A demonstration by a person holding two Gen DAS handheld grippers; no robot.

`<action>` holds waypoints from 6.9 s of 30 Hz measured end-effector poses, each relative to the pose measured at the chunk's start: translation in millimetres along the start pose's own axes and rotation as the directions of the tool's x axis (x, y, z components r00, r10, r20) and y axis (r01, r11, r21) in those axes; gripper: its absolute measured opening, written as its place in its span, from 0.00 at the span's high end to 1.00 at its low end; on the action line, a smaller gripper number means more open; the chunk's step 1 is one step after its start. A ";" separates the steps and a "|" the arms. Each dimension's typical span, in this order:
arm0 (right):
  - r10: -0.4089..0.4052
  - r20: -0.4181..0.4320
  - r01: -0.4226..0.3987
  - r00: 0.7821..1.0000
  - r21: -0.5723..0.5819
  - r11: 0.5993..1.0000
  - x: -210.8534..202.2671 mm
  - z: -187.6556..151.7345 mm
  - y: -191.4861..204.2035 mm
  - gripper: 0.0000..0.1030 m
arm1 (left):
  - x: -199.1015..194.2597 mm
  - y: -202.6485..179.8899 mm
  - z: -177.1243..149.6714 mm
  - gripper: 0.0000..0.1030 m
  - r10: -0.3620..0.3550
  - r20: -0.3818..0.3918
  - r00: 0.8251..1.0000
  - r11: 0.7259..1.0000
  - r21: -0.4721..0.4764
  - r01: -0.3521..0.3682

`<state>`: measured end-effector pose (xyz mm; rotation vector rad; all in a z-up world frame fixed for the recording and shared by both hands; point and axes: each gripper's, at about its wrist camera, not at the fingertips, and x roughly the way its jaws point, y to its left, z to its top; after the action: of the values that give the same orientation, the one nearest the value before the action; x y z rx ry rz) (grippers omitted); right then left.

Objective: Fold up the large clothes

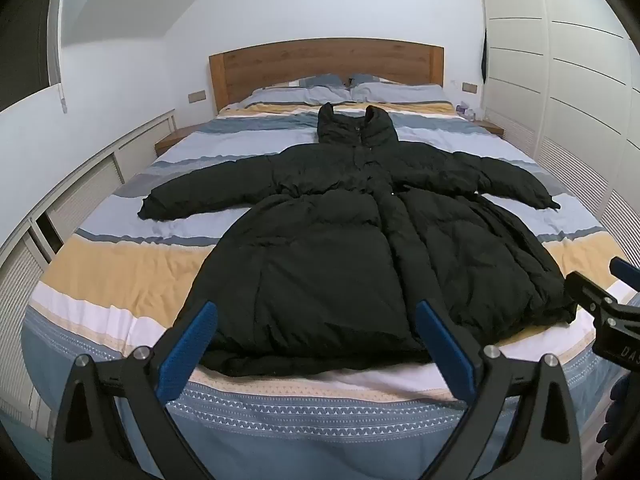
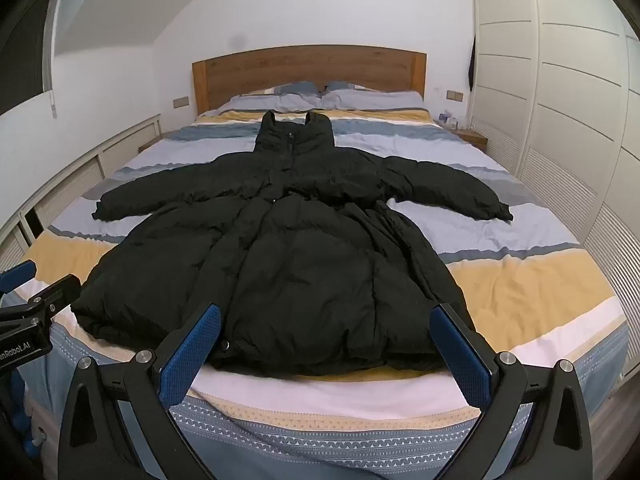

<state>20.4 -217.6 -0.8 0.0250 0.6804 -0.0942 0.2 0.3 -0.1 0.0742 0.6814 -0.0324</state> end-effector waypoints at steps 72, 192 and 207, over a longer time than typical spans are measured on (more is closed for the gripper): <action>-0.013 0.006 0.013 1.000 -0.032 0.999 6.2 -7.3 7.5 0.01 | 4.5 -4.7 -6.2 0.02 0.000 -0.004 1.000 0.999 0.045 0.001; 0.262 -0.266 -0.281 0.928 -0.034 0.959 365.6 302.1 11.5 0.88 | 239.2 187.9 203.5 0.03 0.024 -0.343 0.939 0.898 -0.406 -0.171; 0.212 -0.445 -0.335 0.870 -0.219 0.916 389.9 196.8 66.8 0.55 | 253.3 156.4 203.4 0.03 0.057 -0.376 0.925 0.910 -0.362 -0.203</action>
<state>451.6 -192.4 -93.7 -0.1445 1.1053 0.3002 333.1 138.6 6.8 -0.2722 1.0370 0.2575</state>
